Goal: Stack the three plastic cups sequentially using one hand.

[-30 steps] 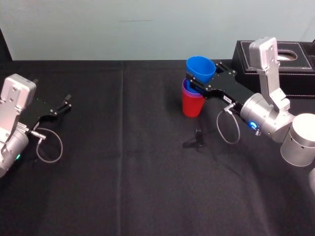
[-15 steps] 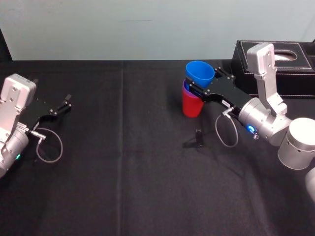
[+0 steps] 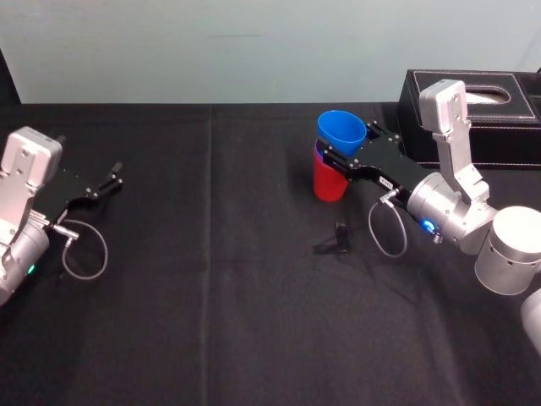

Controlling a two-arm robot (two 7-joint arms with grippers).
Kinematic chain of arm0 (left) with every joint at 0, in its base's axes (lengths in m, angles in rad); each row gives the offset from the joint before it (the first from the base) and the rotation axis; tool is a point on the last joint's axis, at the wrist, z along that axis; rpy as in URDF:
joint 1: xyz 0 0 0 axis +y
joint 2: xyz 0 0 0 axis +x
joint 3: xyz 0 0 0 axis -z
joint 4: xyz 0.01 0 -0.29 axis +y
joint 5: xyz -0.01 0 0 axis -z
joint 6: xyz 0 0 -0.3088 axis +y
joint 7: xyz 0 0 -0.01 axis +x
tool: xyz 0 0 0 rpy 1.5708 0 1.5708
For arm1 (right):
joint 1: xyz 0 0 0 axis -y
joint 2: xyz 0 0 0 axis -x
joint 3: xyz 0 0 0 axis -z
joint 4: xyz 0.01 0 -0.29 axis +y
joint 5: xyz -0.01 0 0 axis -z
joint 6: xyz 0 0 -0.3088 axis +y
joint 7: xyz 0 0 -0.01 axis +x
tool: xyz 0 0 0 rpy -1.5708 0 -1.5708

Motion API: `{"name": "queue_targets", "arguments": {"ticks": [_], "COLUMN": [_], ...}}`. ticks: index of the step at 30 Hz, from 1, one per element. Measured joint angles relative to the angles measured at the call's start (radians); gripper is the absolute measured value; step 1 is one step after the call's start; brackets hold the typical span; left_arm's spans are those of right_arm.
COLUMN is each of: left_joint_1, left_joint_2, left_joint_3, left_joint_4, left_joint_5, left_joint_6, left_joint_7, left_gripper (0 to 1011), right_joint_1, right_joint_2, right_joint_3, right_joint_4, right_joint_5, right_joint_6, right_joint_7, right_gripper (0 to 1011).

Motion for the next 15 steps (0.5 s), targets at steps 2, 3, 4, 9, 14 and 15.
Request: {"name": "queue_targets", "arguments": {"ticks": [2, 3, 4, 9, 14, 15], "left_joint_1": [0.000, 0.000, 0.000, 0.000, 0.000, 0.000], "left_joint_2": [0.000, 0.000, 0.000, 0.000, 0.000, 0.000], "left_joint_3": [0.000, 0.000, 0.000, 0.000, 0.000, 0.000], "left_joint_4": [0.000, 0.000, 0.000, 0.000, 0.000, 0.000], "left_joint_5": [0.000, 0.000, 0.000, 0.000, 0.000, 0.000], "left_joint_6": [0.000, 0.000, 0.000, 0.000, 0.000, 0.000], "left_joint_7": [0.000, 0.000, 0.000, 0.000, 0.000, 0.000], "left_gripper": [1005, 1005, 1004, 1005, 1005, 1005], "right_joint_1": [0.000, 0.000, 0.000, -0.001, -0.001, -0.001], "right_joint_2": [0.000, 0.000, 0.000, 0.000, 0.001, 0.001], "right_joint_3": [0.000, 0.000, 0.000, 0.000, 0.001, 0.001], "right_joint_4": [0.000, 0.000, 0.000, 0.000, -0.001, -0.001], "right_joint_5": [0.000, 0.000, 0.000, 0.000, 0.001, 0.001], "right_joint_6": [0.000, 0.000, 0.000, 0.001, 0.001, 0.001], "right_joint_7": [0.000, 0.000, 0.000, -0.001, -0.001, -0.001], "right_gripper": [730, 730, 730, 729, 735, 735]}}
